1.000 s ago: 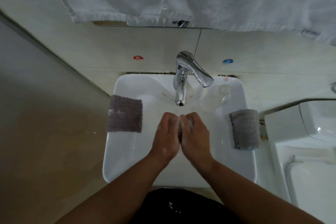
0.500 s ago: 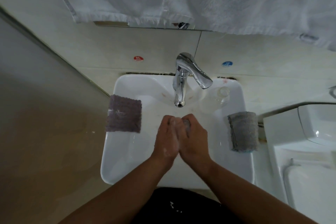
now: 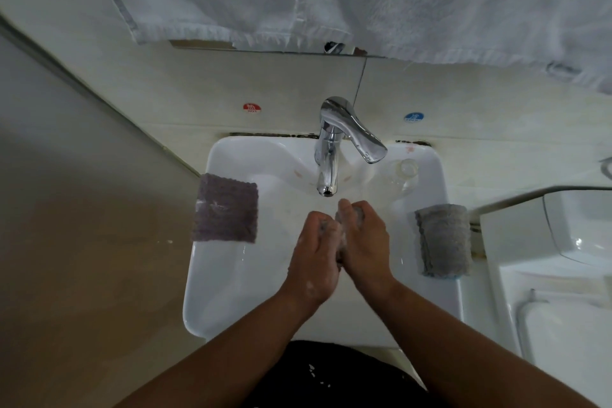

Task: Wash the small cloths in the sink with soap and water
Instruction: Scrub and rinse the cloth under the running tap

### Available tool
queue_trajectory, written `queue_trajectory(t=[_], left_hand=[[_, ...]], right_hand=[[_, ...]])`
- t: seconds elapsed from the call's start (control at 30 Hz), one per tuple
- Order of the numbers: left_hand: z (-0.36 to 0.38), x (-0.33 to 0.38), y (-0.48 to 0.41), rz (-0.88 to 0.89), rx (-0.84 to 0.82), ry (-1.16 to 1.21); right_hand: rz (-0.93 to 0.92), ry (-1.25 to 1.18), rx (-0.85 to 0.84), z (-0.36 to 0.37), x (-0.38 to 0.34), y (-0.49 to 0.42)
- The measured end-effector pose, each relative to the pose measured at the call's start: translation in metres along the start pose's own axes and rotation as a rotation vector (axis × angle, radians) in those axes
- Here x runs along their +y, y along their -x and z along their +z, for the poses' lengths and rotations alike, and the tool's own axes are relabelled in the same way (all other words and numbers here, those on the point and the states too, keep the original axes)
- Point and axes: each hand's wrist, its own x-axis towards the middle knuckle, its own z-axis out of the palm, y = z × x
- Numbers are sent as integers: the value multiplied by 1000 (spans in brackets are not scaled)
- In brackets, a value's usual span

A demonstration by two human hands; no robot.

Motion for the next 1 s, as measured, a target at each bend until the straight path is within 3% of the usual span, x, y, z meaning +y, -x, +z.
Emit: queue_trajectory(t=[0.1,0.2,0.3,0.37,0.5,0.67,0.83,1.0], left_hand=[[-4,3,-18,-75,153,32],[-1,2,-10,-98,97,79],[-1,4,8,9,-15,-23],[-6,0,0,43,14,-74],[-12,-5,-18,-118,129,24],[-5,-1,3,-28,-50,58],[-16,1,-18,-80,66,51],[-4,2,5,-58,-59,92]], right_hand=[[-81,54,-94,6,-3,29],[-143,97,-50,4,3,21],[41,41,-5,0,6,-10],[75,39,-46,2,5,0],[-137,80,-116,10,-2,38],[-16,51,14,0,2,-5],[-184,40,-102,7,-4,44],[40,-9,39,3,8,-6]])
